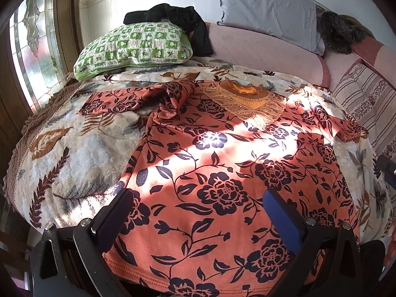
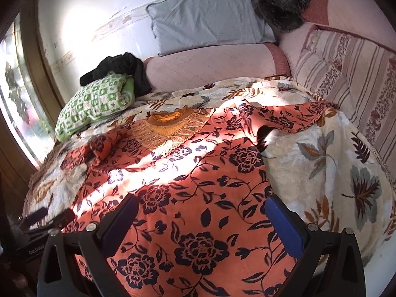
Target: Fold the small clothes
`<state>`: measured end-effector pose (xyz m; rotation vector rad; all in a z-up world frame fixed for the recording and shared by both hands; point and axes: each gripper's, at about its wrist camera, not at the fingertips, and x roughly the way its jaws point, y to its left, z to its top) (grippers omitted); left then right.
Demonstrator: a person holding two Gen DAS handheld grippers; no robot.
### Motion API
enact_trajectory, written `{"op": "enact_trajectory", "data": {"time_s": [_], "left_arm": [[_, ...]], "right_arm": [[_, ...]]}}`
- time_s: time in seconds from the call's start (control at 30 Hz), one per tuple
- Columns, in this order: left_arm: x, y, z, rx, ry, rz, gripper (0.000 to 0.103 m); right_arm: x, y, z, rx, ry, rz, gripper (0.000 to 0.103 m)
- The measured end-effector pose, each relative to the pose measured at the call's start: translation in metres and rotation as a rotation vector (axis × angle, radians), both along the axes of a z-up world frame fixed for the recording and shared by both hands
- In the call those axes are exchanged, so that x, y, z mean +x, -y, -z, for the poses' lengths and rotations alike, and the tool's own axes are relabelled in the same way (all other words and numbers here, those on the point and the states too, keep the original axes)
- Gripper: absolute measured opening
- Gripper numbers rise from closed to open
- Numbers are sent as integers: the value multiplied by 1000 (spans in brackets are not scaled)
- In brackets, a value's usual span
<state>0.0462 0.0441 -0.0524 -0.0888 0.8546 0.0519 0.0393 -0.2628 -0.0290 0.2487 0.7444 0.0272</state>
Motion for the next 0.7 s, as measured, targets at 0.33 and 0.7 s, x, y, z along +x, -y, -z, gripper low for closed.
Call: {"op": "enact_trajectory", "data": {"time_s": [0.33,0.7], "left_arm": [[48,-64,55,-1,-133,-136,103],[82,-66,76,51,-159,-126,103]], "right_arm": [[131,272,48,674,-18,416,97],[266,334,112,640,-171,568,62]]}}
